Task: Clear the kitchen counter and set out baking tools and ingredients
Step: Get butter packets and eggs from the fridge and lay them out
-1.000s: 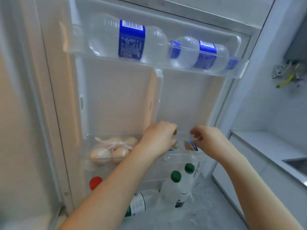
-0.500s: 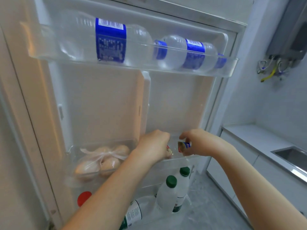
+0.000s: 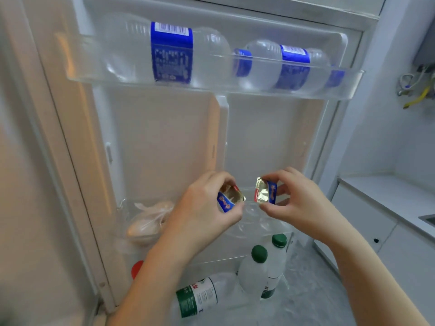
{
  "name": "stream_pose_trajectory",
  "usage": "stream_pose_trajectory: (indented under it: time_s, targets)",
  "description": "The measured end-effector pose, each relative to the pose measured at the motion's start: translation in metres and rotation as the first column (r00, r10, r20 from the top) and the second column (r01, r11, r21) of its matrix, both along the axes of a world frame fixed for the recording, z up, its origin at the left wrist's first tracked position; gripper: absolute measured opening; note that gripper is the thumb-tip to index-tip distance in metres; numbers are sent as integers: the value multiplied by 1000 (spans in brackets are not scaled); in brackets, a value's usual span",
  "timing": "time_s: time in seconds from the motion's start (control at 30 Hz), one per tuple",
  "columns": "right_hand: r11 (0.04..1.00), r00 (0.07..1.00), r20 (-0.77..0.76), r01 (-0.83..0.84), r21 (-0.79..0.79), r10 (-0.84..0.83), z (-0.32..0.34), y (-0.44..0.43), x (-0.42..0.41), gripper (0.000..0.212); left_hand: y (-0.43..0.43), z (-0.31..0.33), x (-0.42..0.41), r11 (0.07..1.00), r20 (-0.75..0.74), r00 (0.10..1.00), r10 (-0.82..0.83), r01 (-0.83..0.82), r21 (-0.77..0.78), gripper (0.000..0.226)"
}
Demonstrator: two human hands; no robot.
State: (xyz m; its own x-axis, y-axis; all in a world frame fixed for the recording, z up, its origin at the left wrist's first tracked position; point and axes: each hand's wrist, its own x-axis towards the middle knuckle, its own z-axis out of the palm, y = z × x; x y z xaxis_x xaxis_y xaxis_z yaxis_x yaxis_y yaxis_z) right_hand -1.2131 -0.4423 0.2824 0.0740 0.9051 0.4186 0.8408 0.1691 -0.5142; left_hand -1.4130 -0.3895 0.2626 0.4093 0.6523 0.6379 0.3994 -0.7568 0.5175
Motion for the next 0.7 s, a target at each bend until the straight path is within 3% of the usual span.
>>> stream_pose_trajectory:
  time_s: [0.17,0.33,0.5,0.7]
  targets:
    - [983,921,-344,-156,101,181,-6,-2,-42,47,-17,-12,-43,994,195,975,108,-100,-50,31]
    - [910,686,-613,-390,144,391,-13,7,-88,46,-30,-24,-78,981,408,895,182,-137,-137,34]
    - [795,444,-752,-582,173,488,-23,9,-126,44,-50,-35,-105,959,653,730,199,-6,-284,32]
    - [652,296,-813,-747,130,502,-35,9,-166,44,-83,-52,-135,920,830,433,351,8,-393,64]
